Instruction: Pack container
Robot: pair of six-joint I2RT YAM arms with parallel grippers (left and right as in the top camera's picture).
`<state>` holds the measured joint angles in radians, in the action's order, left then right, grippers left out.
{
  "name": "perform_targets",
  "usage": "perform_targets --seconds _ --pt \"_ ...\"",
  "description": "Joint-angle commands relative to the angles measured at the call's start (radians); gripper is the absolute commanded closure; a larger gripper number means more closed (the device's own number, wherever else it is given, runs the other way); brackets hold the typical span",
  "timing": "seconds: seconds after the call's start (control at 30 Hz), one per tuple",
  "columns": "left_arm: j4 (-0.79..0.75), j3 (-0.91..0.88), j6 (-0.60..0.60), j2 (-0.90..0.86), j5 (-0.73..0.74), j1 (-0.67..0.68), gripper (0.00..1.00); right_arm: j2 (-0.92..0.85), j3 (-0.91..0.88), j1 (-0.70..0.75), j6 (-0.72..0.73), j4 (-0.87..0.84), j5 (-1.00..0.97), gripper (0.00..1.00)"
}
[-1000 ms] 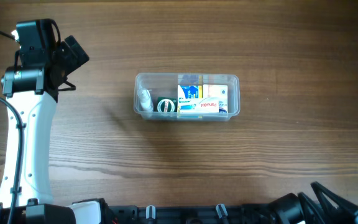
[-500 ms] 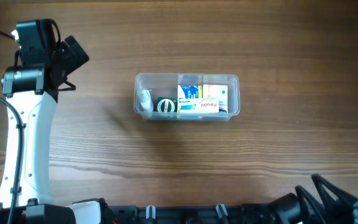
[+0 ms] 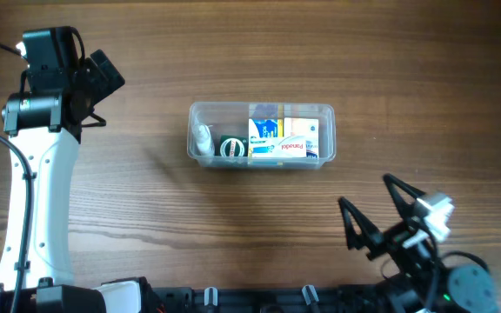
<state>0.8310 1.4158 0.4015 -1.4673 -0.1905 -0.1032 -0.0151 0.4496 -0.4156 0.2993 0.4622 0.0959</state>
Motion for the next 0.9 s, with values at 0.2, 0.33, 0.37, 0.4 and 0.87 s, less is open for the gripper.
perform_targets --seconds 0.2,0.33,0.37,0.4,0.87 --pt "0.0 0.011 -0.005 0.002 -0.013 -0.004 0.0 0.008 -0.264 0.003 0.021 -0.218 -0.006 0.0" --pt "0.0 0.01 -0.005 0.002 -0.013 -0.004 0.0 0.008 -0.295 0.003 0.017 -0.232 -0.006 0.0" --pt "0.0 0.011 -0.005 0.002 -0.013 -0.004 0.0 0.008 -0.305 0.003 0.016 -0.234 -0.006 0.0" --pt "0.0 0.011 -0.005 0.002 -0.013 -0.004 0.0 0.008 -0.312 0.003 0.016 -0.238 -0.006 0.0" --pt "0.0 0.011 -0.005 0.002 -0.013 -0.004 0.0 -0.005 -0.364 0.003 -0.028 -0.265 -0.029 0.0"
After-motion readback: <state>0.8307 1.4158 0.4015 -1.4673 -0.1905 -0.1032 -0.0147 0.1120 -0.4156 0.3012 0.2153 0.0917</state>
